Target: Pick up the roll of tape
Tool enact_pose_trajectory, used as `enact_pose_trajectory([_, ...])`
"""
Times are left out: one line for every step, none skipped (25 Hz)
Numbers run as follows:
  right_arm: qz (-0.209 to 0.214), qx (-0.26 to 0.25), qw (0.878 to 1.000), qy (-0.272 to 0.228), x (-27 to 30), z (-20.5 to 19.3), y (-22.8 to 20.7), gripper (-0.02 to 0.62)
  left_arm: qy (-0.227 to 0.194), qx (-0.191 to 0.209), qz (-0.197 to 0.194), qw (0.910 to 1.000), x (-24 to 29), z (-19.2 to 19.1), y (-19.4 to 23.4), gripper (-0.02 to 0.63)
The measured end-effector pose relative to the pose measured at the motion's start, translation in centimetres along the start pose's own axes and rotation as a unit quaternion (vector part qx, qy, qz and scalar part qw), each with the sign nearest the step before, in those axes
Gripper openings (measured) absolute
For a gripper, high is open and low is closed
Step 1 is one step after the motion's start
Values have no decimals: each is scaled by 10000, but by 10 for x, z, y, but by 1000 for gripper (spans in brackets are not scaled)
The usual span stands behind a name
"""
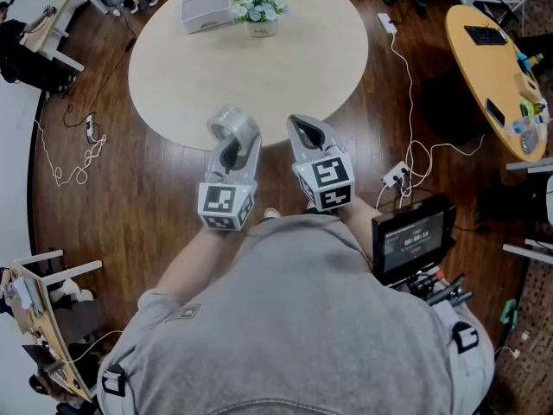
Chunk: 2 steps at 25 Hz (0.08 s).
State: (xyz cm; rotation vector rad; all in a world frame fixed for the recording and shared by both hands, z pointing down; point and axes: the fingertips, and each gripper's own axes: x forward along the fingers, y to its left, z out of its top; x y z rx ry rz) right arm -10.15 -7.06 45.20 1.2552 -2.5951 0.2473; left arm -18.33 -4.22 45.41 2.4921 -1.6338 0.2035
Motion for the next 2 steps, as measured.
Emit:
enact_pose_trajectory([1,1,10000,-4,-1,0,-3,11,-2,0,3,10000,2,0,-2,103])
enact_pose_trajectory([1,1,10000,-9,-2,0,-5,11,-4,0,5,10000,4,0,-5,103])
